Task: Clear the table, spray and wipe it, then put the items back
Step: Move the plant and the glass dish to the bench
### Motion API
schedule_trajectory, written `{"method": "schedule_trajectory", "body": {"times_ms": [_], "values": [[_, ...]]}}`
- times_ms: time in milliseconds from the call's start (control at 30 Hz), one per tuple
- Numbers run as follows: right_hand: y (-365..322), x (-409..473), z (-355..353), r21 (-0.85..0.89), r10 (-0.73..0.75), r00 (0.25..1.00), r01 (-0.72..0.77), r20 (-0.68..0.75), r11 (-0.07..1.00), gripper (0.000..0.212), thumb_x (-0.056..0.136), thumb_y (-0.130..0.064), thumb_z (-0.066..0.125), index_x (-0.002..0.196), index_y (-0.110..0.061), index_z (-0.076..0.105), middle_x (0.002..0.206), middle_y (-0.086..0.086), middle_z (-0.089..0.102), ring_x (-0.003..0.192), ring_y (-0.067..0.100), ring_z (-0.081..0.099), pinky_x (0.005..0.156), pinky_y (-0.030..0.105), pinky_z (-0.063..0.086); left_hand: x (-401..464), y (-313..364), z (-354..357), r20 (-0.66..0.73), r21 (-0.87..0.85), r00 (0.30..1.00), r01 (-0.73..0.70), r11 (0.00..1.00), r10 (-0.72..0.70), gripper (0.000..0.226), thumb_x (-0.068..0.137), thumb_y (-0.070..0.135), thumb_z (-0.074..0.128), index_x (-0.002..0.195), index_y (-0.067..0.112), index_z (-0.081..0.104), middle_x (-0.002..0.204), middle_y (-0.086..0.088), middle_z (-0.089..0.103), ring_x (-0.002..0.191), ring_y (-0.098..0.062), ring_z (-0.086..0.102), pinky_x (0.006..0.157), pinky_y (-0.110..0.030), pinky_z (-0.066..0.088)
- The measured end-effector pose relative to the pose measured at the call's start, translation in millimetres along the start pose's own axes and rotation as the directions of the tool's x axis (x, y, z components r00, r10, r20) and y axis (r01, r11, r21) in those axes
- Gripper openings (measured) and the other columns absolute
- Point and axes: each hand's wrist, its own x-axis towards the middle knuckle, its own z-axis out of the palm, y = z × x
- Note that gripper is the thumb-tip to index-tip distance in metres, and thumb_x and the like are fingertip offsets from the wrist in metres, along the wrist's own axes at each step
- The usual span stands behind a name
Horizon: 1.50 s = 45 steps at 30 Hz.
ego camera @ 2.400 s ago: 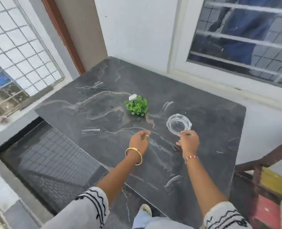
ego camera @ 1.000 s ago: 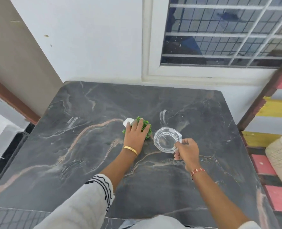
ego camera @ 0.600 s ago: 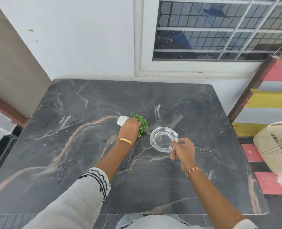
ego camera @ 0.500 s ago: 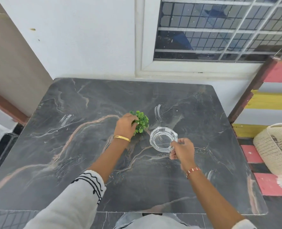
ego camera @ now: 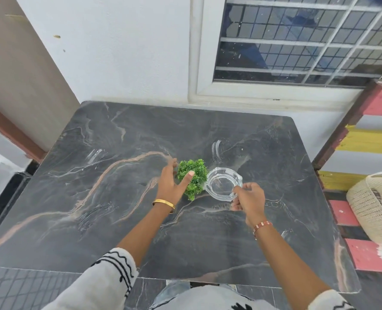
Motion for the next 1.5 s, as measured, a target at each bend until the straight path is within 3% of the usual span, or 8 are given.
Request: {"method": "schedule_trajectory", "body": {"times_ms": [200,333,600,800,900,1267,1400,1500], "values": [[4,2,-11,-0.007,0.02,0.999,-0.02,-0.048,1.0,0.026,0.081,-0.002,0.058,0.106,-0.001,0.051,0.058,0.013,0.056,0.04,0.02,0.047,0.037,0.024,0.045,-11,-8,21,0.222,0.084,0.975,-0.018,0.996,-0.001,0.111,0.057,0.049,0.08,0.144,0.02,0.018,0.145,0.002,0.04,0.134,-0.014,0.037,0.112,-0.028,0.029],[6,1,-19,-0.043,0.024,0.998,-0.026,-0.062,0.999,0.023,0.08,-0.002,0.06,0.102,-0.003,0.052,0.056,0.012,0.056,0.04,0.018,0.05,0.035,0.022,0.048,-5,-4,32,0.218,0.09,0.976,-0.048,0.995,0.027,0.1,0.064,0.031,0.082,0.143,0.017,0.023,0.142,0.003,0.043,0.131,-0.015,0.04,0.098,-0.014,0.026],[14,2,-24,-0.035,0.029,0.994,-0.033,-0.109,0.999,0.023,0.08,-0.001,0.06,0.1,-0.009,0.052,0.052,0.011,0.057,0.033,0.012,0.051,0.037,0.024,0.05,13,-5,42,0.31,0.131,0.945,-0.149,0.98,0.103,0.084,0.054,0.033,0.087,0.125,0.015,0.046,0.122,-0.004,0.051,0.116,-0.021,0.048,0.102,-0.037,0.041],[24,0,-40,-0.007,0.052,0.992,-0.054,-0.114,0.999,0.026,0.078,-0.001,0.06,0.103,-0.005,0.054,0.052,0.012,0.057,0.034,0.014,0.051,0.037,0.023,0.048,14,-5,48,0.344,0.195,0.929,-0.213,0.957,0.136,0.064,0.06,0.032,0.084,0.114,0.01,0.056,0.111,-0.009,0.057,0.101,-0.02,0.053,0.086,-0.02,0.04],[31,-2,-59,0.01,0.052,0.992,-0.052,-0.114,0.999,0.025,0.078,-0.001,0.061,0.102,-0.004,0.055,0.054,0.012,0.056,0.034,0.013,0.05,0.036,0.022,0.047,5,0,62,0.308,0.196,0.941,-0.204,0.959,0.137,0.052,0.065,0.028,0.081,0.109,0.009,0.061,0.104,-0.013,0.063,0.099,-0.026,0.057,0.082,-0.026,0.042],[65,9,-226,0.093,0.017,0.989,-0.004,-0.144,0.996,0.014,0.079,0.001,0.062,0.09,-0.005,0.055,0.044,0.01,0.054,0.029,0.013,0.047,0.034,0.021,0.044,-91,70,193,0.111,-0.006,0.993,-0.037,0.999,0.037,0.041,0.07,0.018,0.079,0.106,0.009,0.064,0.098,-0.007,0.066,0.088,-0.017,0.057,0.077,-0.025,0.043],[80,10,-303,0.042,0.004,0.986,0.003,-0.165,0.999,0.016,0.081,0.0,0.062,0.096,0.0,0.058,0.051,0.013,0.055,0.031,0.013,0.048,0.034,0.022,0.045,-124,103,258,0.114,-0.087,0.993,-0.01,0.996,0.019,0.05,0.059,0.039,0.077,0.099,0.013,0.065,0.092,-0.005,0.067,0.082,-0.018,0.06,0.077,-0.03,0.049],[91,11,-344,0.068,0.026,0.981,-0.013,-0.192,0.998,0.021,0.082,-0.001,0.062,0.102,-0.002,0.055,0.047,0.01,0.055,0.029,0.012,0.048,0.035,0.022,0.047,-137,123,296,0.149,-0.073,0.988,-0.037,0.997,0.048,0.04,0.068,0.028,0.079,0.103,0.011,0.065,0.098,-0.009,0.069,0.084,-0.019,0.06,0.076,-0.028,0.046]]}}
